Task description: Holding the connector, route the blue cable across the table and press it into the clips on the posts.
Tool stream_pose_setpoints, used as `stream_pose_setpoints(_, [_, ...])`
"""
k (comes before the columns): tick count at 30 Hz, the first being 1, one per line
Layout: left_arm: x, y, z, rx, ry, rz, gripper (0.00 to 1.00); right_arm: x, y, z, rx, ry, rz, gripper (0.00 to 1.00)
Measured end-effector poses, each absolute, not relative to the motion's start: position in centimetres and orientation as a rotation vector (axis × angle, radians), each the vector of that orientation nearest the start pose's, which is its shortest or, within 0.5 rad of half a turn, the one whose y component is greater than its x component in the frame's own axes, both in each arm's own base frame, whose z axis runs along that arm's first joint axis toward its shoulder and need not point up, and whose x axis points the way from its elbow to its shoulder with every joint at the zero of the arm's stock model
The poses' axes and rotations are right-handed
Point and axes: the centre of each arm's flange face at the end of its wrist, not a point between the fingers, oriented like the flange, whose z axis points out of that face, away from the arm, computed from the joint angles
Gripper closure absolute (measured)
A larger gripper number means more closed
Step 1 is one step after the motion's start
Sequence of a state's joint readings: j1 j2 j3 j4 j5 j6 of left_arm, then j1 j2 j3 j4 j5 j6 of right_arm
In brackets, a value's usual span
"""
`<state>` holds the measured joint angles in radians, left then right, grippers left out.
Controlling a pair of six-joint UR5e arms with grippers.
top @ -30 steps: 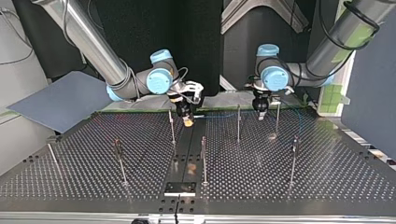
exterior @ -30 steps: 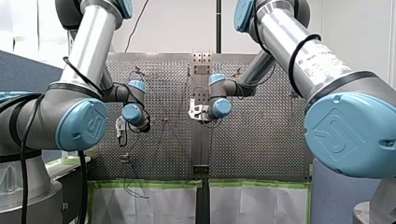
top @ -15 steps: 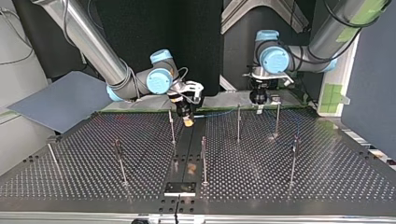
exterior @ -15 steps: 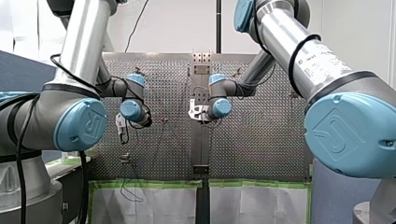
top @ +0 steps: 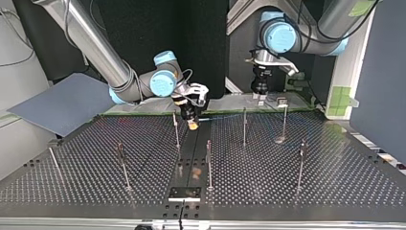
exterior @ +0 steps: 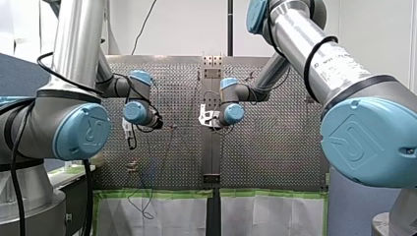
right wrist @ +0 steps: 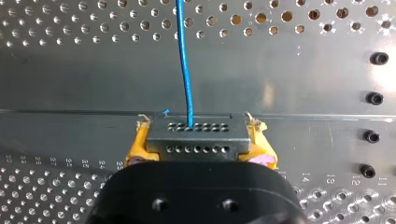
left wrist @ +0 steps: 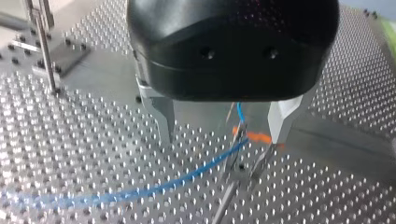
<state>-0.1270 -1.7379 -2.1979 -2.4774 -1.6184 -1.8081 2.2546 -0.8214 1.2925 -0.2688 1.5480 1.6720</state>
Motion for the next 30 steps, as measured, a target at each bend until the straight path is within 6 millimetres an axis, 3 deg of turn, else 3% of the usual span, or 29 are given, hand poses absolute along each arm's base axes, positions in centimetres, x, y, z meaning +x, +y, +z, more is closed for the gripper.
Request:
stream_pose_setpoints(6, [39.6, -19.8, 19.4, -0.117, 1.681, -0.256, 0.0, 55.5, -47.3, 17.8, -2.545, 1.352, -2.183, 1.0])
stream_pose_setpoints(17, [39.2, -23.9, 21.1, -0.089, 1.641, -0.328, 0.0, 55.1, -47.8, 17.8, -2.544, 1.368, -2.185, 1.0])
stream_pose_setpoints(24, [38.7, -26.8, 20.3, -0.036, 1.666, -0.373, 0.0, 54.9, -48.1, 17.8, -2.543, 1.374, -2.186, 1.0])
stream_pose_setpoints(30, [39.8, -28.2, 19.4, -0.018, 1.675, -0.374, 0.0, 54.9, -48.0, 17.8, -2.546, 1.374, -2.183, 1.0])
